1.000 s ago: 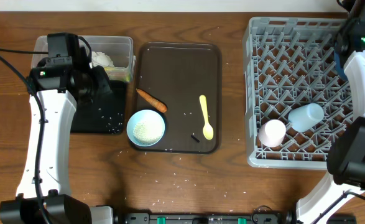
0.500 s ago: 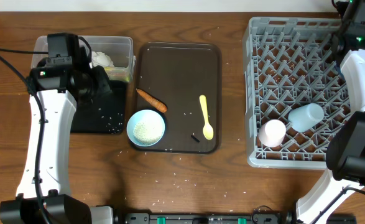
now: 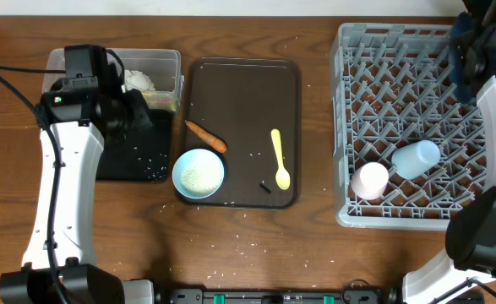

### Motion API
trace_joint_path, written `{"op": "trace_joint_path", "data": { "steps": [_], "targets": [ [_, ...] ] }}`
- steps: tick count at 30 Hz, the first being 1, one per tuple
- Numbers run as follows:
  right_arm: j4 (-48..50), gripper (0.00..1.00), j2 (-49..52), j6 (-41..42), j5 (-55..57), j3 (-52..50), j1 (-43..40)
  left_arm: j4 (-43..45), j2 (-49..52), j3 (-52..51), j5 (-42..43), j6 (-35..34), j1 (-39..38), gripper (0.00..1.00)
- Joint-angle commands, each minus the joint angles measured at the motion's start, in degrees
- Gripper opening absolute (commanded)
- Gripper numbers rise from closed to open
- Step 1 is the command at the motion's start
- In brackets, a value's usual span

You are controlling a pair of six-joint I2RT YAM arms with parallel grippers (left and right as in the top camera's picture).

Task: Sort waste into correct bins and load items into the dishwasher rack
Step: 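Set the blue plate upright in the back of the rack, then reach the left gripper to the light-blue rice bowl and grasp it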

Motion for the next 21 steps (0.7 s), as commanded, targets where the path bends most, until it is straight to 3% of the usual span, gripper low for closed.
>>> {"op": "trace_joint_path", "data": {
  "steps": [1, 5, 10, 14, 15, 19, 21],
  "targets": [
    [-0.04, 0.97, -0.35, 5.2, -5.27, -0.15, 0.52, 0.09, -0.52, -0.15, -0.5, -0.33, 0.13, 0.49],
    [-0.39, 0.96, -2.47, 6.19, -12.15, -0.15, 1.55, 0.07, -0.52, -0.15, -0.52, -0.33, 0.13, 0.49],
    [-1.42, 0.95, -8.26, 14.71, -22.05, -0.15, 4.55, 0.09, -0.52, -0.15, -0.5, -0.33, 0.13, 0.49],
    [-6.34, 0.95, -12.92, 22.77, -37.68, -0.15, 7.56, -0.13, -0.52, -0.15, -0.33, -0.35, 0.13, 0.49],
    [-8.22, 0.99, -13.94, 24.17, -42.05, -0.15, 8.17, -0.15, -0.52, -0.15, 0.02, -0.37, 0.13, 0.49],
    [-12.0, 0.97, -15.02, 26.45, -57.79, -0.15, 10.19, -1.73, -0.52, -0.15, 4.26, 0.0, 0.11, 0.49],
    [-13.84, 0.95, -14.78, 26.49, -59.49, -0.15, 11.08, -3.13, -0.52, -0.15, 6.78, 1.4, -0.48, 0.49]
  ]
}}
